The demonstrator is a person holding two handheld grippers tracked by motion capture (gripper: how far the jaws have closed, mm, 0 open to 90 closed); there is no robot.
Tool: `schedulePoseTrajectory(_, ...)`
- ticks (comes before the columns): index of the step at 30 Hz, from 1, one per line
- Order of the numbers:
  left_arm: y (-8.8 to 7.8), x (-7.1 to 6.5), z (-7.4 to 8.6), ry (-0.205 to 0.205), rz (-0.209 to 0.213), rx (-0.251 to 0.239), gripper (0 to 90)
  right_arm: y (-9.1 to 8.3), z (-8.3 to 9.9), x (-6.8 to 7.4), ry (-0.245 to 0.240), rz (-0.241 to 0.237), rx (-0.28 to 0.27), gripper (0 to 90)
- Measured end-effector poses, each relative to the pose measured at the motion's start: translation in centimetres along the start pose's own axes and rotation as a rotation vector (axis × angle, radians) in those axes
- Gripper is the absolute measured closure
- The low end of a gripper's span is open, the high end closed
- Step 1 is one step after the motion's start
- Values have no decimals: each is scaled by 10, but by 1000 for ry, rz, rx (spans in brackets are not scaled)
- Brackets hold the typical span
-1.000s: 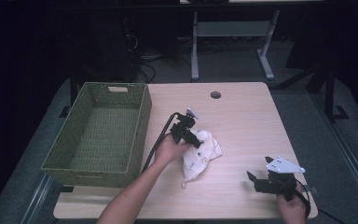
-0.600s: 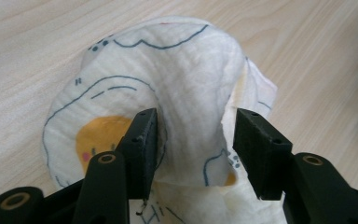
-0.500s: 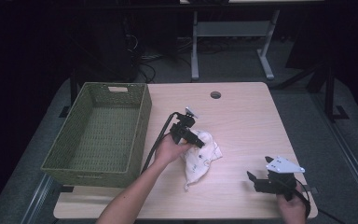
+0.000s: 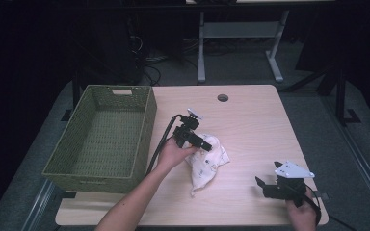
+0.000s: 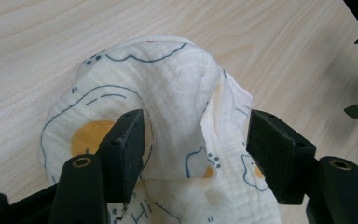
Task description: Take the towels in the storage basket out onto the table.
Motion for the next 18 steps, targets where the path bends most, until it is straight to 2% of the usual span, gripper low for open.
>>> schedulePoseTrajectory(2,-1,-2,-1,-12,31,-19,333,0,1,-1,-1,1,-3,133)
schedulePoseTrajectory(8,-2,-2,1,-10,31,-38,309,0,3,-3,11,8,3,133)
schedulePoseTrajectory(13,-6,-3,4,-17,49,-57,294,1,5,-4,13,13,12,133)
schedulePoseTrajectory(15,-8,-2,6,-11,40,-56,292,1,6,-4,21,13,19,133)
schedulePoseTrajectory(18,-12,0,6,-11,18,-85,287,1,5,-3,7,14,15,133)
Point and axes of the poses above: each handheld gripper's, and its own axes: y roughly forward along the jaws, z roughly out of its underside, x roughly to its left, the point moved 10 cm from there along y, roughly forward along the jaws, and after that the axes turned 1 degree about z, right-handed, at the moved point
